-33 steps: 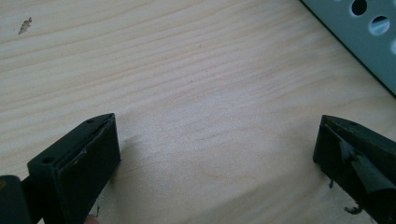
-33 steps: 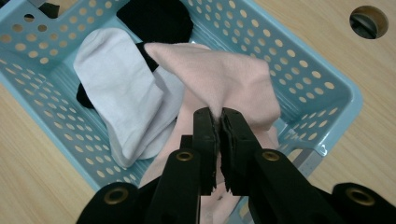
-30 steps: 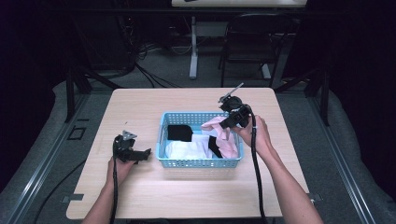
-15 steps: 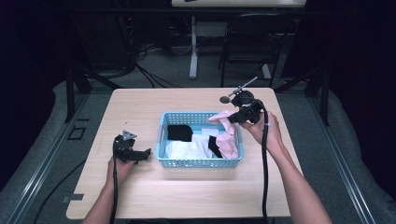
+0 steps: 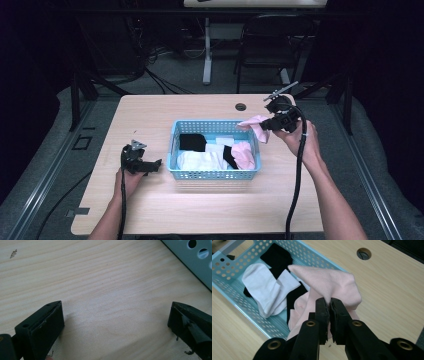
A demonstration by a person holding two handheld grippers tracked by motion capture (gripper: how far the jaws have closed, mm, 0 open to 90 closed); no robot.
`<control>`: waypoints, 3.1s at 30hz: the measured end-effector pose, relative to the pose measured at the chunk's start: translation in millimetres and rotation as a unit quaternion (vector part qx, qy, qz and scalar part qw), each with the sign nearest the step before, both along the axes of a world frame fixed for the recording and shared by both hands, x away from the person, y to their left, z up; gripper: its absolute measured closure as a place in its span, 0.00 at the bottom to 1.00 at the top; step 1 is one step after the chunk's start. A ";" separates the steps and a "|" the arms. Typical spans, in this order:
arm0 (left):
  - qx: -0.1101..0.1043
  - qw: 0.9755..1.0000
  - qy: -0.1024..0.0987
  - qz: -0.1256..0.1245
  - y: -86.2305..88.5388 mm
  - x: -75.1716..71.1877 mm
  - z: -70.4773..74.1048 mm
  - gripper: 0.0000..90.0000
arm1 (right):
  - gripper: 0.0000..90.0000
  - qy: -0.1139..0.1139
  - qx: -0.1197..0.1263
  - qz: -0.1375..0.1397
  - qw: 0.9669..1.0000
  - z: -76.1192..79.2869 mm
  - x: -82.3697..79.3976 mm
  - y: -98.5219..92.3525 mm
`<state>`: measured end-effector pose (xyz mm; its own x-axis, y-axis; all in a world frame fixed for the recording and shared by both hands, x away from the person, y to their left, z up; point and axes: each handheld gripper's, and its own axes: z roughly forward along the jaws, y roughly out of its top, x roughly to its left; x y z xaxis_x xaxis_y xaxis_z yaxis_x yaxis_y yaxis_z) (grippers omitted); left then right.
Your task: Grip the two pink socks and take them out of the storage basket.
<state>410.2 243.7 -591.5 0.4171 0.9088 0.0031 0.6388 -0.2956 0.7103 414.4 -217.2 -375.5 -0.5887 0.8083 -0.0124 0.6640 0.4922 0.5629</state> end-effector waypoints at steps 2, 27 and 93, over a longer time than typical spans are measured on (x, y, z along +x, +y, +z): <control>0.000 1.000 0.000 0.000 0.0 0.0 0.0 0.01 | 0.94 -0.005 0.002 -0.011 1.000 0.3 -3.0 -11.6; -0.001 1.000 0.000 0.001 -0.1 -0.1 0.0 0.01 | 0.94 0.023 0.016 -0.107 0.994 -53.5 -20.1 -101.7; 0.000 1.000 0.000 0.002 -0.2 -0.4 0.0 0.01 | 0.00 0.058 0.020 0.094 0.994 -70.1 -12.4 38.7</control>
<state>409.8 243.5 -591.5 0.4143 0.9102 0.0024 0.6398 -0.2931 0.7104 402.0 -178.5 -445.6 -0.7243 0.6830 0.0945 0.6245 0.5917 0.5098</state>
